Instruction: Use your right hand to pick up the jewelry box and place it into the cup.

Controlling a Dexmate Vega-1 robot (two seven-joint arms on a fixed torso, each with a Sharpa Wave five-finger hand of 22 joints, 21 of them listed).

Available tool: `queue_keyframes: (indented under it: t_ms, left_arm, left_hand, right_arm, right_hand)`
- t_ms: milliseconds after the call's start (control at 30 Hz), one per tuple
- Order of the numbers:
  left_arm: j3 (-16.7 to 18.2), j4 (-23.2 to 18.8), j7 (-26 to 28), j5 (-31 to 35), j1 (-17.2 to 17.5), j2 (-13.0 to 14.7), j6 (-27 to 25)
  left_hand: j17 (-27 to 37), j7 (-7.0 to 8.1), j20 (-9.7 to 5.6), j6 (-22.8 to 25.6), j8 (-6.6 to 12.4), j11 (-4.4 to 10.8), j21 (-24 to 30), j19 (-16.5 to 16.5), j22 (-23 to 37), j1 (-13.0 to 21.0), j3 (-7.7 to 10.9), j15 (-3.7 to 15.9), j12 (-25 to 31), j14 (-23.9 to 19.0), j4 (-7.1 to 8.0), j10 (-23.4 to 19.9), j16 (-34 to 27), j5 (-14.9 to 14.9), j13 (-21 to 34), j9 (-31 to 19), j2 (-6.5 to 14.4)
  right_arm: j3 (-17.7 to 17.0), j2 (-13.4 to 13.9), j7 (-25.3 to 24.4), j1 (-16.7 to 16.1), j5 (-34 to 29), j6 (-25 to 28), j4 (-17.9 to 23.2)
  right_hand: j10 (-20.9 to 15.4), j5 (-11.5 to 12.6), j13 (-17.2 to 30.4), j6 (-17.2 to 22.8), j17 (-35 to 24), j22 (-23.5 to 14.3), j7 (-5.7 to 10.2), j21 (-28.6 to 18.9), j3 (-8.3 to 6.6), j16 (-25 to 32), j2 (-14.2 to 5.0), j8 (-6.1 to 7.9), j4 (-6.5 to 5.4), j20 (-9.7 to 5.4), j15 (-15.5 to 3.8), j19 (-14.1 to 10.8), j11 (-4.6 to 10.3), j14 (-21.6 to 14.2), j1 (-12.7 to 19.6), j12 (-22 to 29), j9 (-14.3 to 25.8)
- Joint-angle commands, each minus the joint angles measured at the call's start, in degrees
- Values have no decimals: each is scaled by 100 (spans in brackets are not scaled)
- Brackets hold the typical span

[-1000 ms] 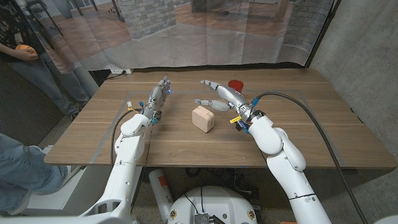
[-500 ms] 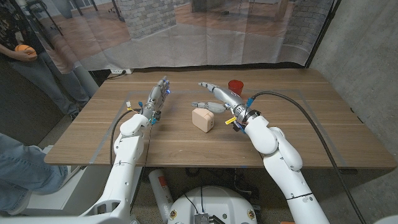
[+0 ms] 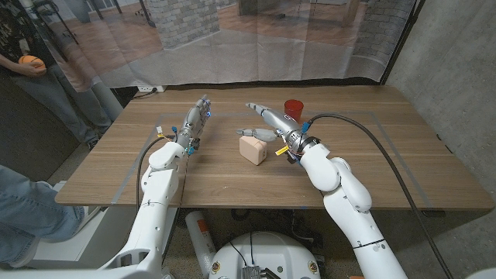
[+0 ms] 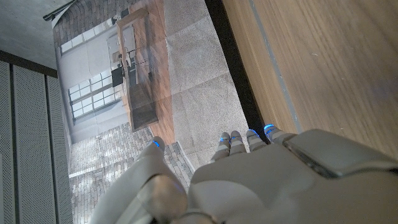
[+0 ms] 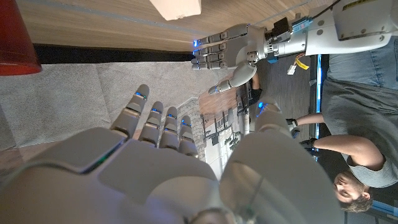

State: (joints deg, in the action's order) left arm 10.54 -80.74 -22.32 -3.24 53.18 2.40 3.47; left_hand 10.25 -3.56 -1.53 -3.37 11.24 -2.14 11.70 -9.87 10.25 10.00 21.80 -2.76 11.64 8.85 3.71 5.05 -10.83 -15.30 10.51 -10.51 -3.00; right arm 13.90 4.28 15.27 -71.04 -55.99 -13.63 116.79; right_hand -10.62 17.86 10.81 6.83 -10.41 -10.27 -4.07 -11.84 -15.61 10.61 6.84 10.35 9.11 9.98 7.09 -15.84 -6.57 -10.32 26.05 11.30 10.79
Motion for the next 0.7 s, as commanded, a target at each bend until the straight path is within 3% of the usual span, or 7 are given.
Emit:
queue_keyframes:
  t_ms: [33, 400, 700]
  left_arm:
    - [17, -15, 19, 0, 10, 11, -1]
    - [19, -16, 13, -18, 11, 9, -8]
    - [27, -24, 44, -12, 30, -2, 0]
  left_hand:
    - [14, 6, 13, 14, 20, 16, -15, -188, 22, 71, -16, 24, 5, -14, -10, 9, 6, -36, 19, -16, -3]
    - [14, 8, 22, 30, 22, -9, -11, -180, 22, 84, -22, 3, 9, -24, -15, -6, 4, -33, 19, -16, 4]
    - [15, 28, 30, 44, 24, -18, -9, -177, 23, 95, -25, -4, 6, -25, -18, -3, 5, -32, 19, -16, 13]
  right_arm:
    - [133, 2, -47, 54, -198, 217, -67]
    - [270, 11, 42, 70, -412, 456, -77]
    - [449, 36, 73, 89, -837, 717, -54]
  right_hand:
    - [97, 67, 8, -190, -15, -16, 25, 20, 15, -16, 39, -37, -40, 150, 25, -13, 7, 32, 53, -1, 23]
    - [337, 137, 12, -744, -22, -24, 83, 49, 100, -25, 105, -66, -90, 240, 87, 26, 25, 171, 32, -24, 26]
    - [485, 165, 14, -892, -27, -29, 104, 77, 171, -52, 150, -34, -123, 248, 154, 105, 25, 326, -26, -39, 26]
